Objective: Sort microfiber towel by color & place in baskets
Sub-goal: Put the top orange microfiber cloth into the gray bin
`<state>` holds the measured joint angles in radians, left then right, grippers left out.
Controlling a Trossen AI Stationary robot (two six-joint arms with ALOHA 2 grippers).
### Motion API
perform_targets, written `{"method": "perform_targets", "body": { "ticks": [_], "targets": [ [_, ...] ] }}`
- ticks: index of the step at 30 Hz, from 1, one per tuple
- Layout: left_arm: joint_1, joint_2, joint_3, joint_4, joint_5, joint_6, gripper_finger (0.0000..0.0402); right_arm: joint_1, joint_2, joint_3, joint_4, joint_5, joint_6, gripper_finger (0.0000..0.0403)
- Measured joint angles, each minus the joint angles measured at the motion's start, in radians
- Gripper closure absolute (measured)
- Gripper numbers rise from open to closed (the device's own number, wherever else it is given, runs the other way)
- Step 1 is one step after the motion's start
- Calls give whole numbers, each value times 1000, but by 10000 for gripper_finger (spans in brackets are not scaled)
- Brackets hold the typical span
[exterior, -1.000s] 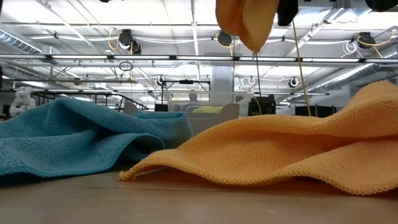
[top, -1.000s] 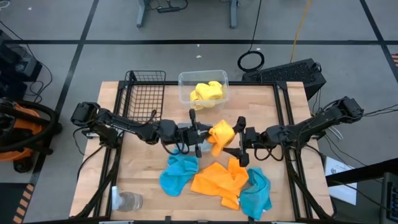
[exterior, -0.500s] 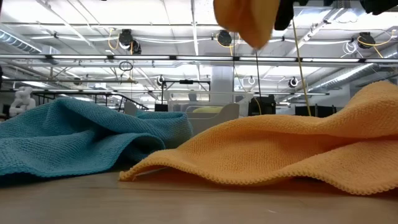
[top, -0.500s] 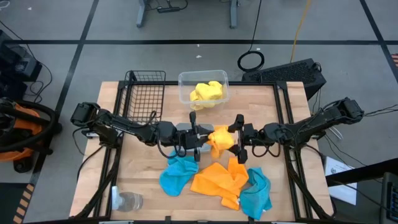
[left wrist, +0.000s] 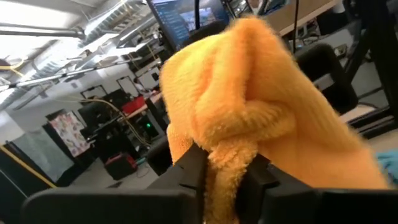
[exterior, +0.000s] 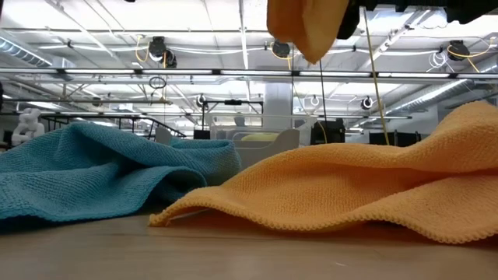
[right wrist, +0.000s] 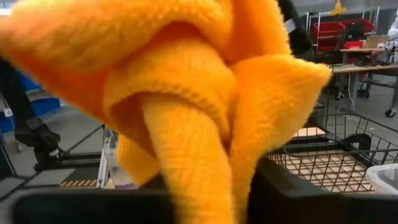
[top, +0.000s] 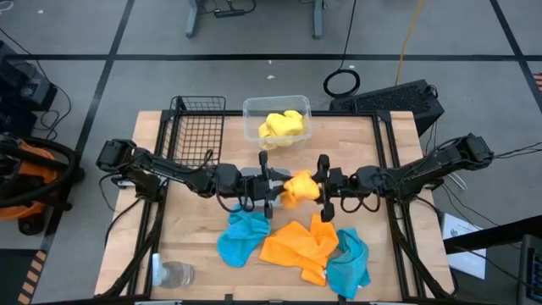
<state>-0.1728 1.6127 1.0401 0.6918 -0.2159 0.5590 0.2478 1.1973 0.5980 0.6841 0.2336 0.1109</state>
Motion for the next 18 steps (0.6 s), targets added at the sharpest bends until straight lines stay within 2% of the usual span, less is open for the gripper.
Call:
{"method": "perform_targets", "body": {
  "ticks": [2, 4, 9, 12, 15, 18],
  "targets": [
    [-5, 0, 0, -14, 0, -19, 316, 0, 1, 0, -17, -1, -18, 359],
    [-8, -12, 0, -66, -1, -28, 287, 2, 2, 0, -36, -2, -37, 389],
    [-31, -66, 2, -233, -29, -65, 199, 5, -3, 0, -59, -5, -42, 379],
    [-56, -95, 1, -314, -56, -80, 151, 5, -17, 0, -88, 3, -57, 390],
    [-83, -114, 1, -383, -133, -82, 120, 6, -33, 0, -86, 23, -105, 398],
    [-120, -132, -1, -455, -240, -81, 108, 13, -37, 0, -82, 27, -175, 396]
  ]
}}
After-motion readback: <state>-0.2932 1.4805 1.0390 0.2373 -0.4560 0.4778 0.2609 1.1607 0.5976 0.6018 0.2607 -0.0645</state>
